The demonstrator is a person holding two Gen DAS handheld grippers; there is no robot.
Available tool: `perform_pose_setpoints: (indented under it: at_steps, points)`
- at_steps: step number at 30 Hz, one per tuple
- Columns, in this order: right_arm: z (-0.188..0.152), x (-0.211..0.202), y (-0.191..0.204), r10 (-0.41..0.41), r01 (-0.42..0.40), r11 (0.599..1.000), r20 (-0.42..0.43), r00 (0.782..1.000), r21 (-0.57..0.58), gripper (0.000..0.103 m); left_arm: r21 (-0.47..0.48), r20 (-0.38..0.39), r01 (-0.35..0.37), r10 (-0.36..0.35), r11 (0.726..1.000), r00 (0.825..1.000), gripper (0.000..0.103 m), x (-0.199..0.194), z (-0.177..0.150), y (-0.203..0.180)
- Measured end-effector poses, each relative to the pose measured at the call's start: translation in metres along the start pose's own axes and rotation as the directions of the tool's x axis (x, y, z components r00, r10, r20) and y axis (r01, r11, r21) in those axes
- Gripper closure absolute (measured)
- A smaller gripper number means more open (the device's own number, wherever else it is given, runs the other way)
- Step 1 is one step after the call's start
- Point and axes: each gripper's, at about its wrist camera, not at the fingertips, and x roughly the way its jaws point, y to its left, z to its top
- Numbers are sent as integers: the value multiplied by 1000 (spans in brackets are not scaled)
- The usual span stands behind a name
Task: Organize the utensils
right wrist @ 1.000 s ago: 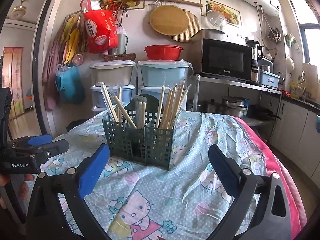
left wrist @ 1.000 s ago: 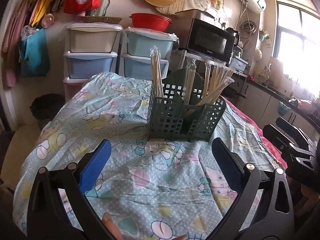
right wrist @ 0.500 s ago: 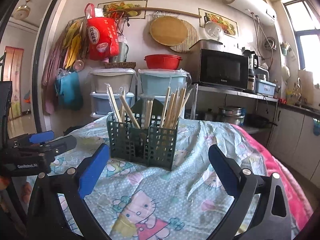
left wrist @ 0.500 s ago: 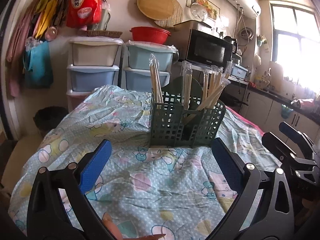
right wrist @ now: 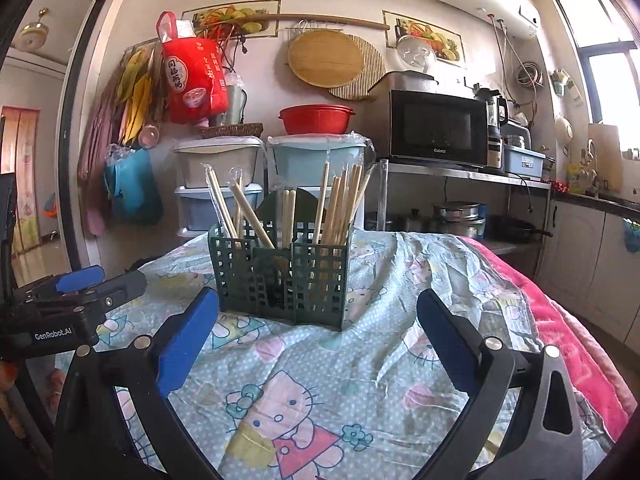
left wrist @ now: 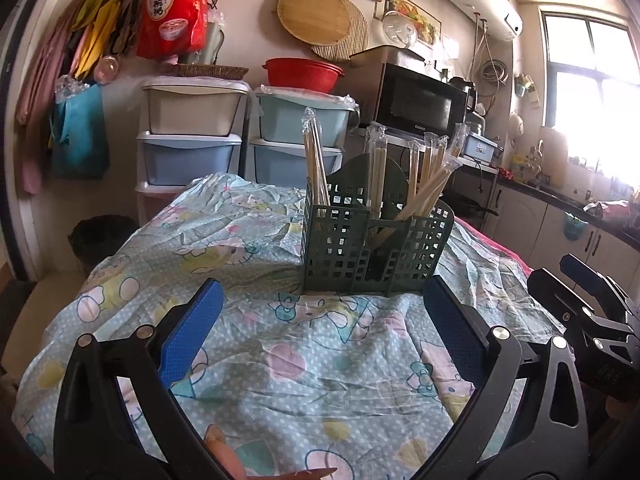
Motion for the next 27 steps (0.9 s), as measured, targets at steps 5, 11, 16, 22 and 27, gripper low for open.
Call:
perform_pose_setpoints:
  at_steps: [5,11,16,22,27]
  points:
    - [0,0,0,1,-1,1000,-3,1000,-2,7,3,1,-1,1,1000,1000,11,0,0,0]
    - [0,0,0,1,-1,1000,-4,1000,1,7,1,1,-1,1,1000,1000,11,0,0,1]
    - [-1,0,0,-1,1,1000,-5,1000,2,7,1,-1,-4,4,1000,1000,11,-1,0,2]
    - [-1,0,0,-1,1,1000,-5,1000,1,7,0,-1,-6,6,1000,1000,11,-1,0,2]
    - [-1,0,0,-3,3,1000,-5,1000,1,7,-2,-1,-7,7,1000,1000,11,-1,0,2]
